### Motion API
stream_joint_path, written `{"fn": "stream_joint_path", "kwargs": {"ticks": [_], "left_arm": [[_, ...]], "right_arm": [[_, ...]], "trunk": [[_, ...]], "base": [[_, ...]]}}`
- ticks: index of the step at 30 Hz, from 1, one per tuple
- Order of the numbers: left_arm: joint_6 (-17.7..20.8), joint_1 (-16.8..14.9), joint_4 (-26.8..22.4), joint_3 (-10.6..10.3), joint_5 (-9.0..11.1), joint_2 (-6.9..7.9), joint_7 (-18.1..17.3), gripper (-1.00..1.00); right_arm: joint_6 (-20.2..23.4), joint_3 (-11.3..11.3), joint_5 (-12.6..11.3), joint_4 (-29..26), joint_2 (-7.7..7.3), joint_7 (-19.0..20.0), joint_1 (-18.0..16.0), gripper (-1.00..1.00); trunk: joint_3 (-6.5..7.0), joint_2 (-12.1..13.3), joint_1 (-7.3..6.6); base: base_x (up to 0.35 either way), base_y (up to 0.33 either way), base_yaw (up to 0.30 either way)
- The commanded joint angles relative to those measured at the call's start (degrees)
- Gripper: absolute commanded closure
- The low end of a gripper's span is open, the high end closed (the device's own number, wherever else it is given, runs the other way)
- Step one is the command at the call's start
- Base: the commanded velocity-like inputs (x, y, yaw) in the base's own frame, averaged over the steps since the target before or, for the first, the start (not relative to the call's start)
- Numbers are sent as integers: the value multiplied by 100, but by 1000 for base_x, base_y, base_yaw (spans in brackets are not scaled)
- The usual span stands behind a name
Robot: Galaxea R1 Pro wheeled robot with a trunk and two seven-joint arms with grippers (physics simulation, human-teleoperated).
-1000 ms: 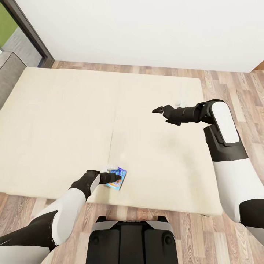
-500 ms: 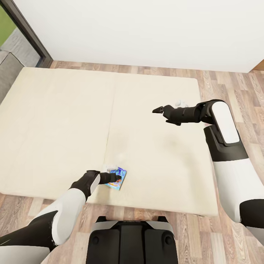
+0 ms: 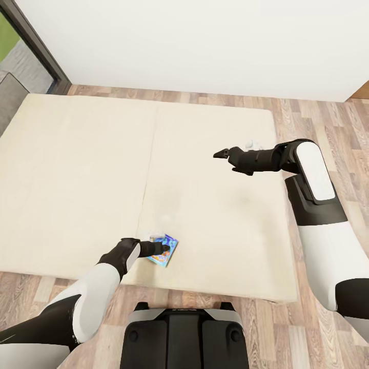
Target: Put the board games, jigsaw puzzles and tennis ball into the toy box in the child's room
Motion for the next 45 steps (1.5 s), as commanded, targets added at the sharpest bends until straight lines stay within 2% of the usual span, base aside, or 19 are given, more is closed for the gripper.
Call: {"fn": "stream_joint_path", "kwargs": {"ticks": [1,23,45], "left_arm": [[33,-1,-14,47,-59,-6,-37,-100],[33,-1,-14,47,-59,-6,-41,-100],[33,-1,-14,47,-59,-6,-40,-100]], "right_arm": [[3,9,-53,-4,-6,-58,-5,-100],[3,1,-64,-4,-19,-58,-5,-100],[3,-7,-64,-4,-9,-58,-5,-100]], "trunk": [[-7,-9,3],[-7,-9,3],[-7,-9,3]], "base": [[0,-117,0],[0,-182,0],[-7,-10,0]]}}
